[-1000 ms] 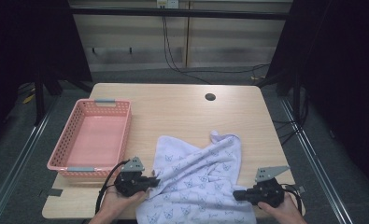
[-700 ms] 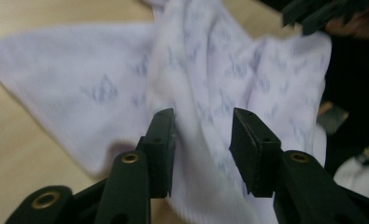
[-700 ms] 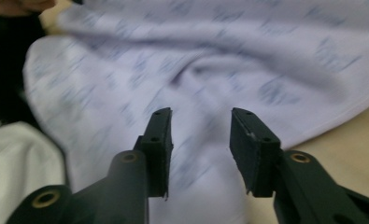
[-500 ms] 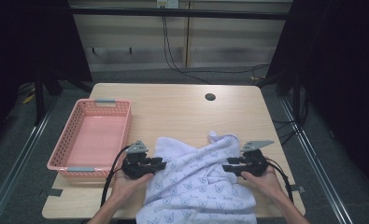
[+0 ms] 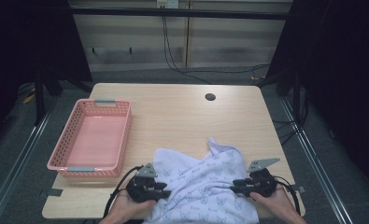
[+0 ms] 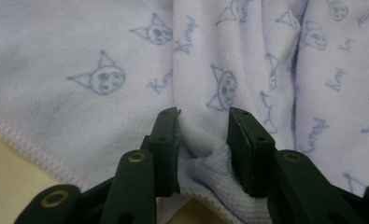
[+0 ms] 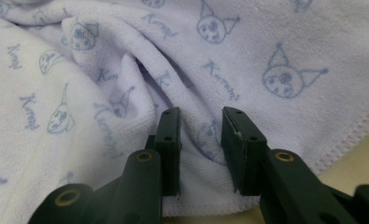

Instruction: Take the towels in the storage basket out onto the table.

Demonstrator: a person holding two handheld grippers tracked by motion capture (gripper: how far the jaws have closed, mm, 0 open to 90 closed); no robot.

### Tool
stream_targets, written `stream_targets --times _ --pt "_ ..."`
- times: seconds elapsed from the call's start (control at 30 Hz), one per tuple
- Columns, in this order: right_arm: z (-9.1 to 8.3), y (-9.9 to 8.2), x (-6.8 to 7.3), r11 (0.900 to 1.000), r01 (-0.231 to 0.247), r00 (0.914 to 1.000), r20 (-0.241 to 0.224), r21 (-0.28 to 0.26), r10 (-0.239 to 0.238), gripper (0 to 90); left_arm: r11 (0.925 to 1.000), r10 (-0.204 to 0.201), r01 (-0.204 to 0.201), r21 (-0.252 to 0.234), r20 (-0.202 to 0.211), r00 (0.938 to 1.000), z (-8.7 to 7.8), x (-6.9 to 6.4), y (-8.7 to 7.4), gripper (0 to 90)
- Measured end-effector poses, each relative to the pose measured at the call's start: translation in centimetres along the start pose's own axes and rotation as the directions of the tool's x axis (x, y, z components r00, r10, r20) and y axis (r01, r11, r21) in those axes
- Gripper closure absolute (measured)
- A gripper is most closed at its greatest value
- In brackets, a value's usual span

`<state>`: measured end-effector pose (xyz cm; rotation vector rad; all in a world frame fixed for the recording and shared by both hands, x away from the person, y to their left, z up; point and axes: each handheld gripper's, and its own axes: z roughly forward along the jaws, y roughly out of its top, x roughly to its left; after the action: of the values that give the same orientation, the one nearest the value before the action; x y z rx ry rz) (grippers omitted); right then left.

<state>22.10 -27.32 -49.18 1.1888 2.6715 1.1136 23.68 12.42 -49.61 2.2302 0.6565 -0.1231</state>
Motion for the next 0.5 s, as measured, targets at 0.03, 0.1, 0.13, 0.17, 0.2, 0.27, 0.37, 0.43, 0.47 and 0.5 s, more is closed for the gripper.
stream_targets --times 0.03,0.1,0.13,0.17,0.2,0.27,0.37,0.43,0.47,0.5 --pt "-0.7 -0.9 1.0 0.9995 0.011 0.9996 -0.026 0.031 -0.010 68.2 1.0000 -0.001 0.001 0.005 0.033 0.9995 -0.2 -0.8 -0.6 63.7" --pt "-1.1 -1.2 1.6 0.9974 0.022 0.9993 -0.032 0.069 -0.020 68.1 0.9997 0.011 -0.012 0.019 0.045 0.9989 -0.6 -1.6 -1.2 63.8" --pt "-1.1 -1.2 1.6 0.9974 0.022 0.9993 -0.032 0.069 -0.020 68.1 0.9997 0.011 -0.012 0.019 0.045 0.9989 -0.6 -1.6 -1.2 63.8" --pt "-1.2 -1.3 1.8 0.9982 0.013 0.9992 -0.039 0.058 -0.011 66.0 0.9999 0.004 -0.005 0.012 0.057 0.9984 -0.9 -1.6 -1.3 64.1" --pt "-1.2 -1.3 1.8 0.9982 0.013 0.9992 -0.039 0.058 -0.011 66.0 0.9999 0.004 -0.005 0.012 0.057 0.9984 -0.9 -1.6 -1.3 64.4" --pt "-1.2 -0.6 1.3 0.9997 0.008 0.9999 -0.015 -0.025 -0.008 65.0 0.9976 -0.027 0.030 -0.063 0.047 0.9985 -1.5 -0.4 -0.6 66.8" --pt "-1.2 1.5 0.1 0.9935 0.023 0.9991 0.039 -0.111 -0.019 63.9 0.9923 -0.057 0.056 -0.111 -0.007 0.9983 -2.1 1.0 0.1 69.5" --pt "-0.8 3.3 -0.9 0.9876 0.027 0.9962 0.085 -0.154 -0.014 58.8 0.9884 -0.089 0.085 -0.126 -0.025 0.9957 -2.2 2.0 0.2 70.4" --pt "-0.5 4.2 -1.4 0.9854 0.028 0.9965 0.082 -0.168 -0.014 58.4 0.9882 -0.094 0.086 -0.126 -0.059 0.9938 -2.2 2.4 0.2 70.4" --pt "0.0 5.2 -1.9 0.9838 0.032 0.9953 0.096 -0.176 -0.015 56.1 0.9881 -0.103 0.093 -0.122 -0.075 0.9918 -2.2 2.8 0.2 69.8"
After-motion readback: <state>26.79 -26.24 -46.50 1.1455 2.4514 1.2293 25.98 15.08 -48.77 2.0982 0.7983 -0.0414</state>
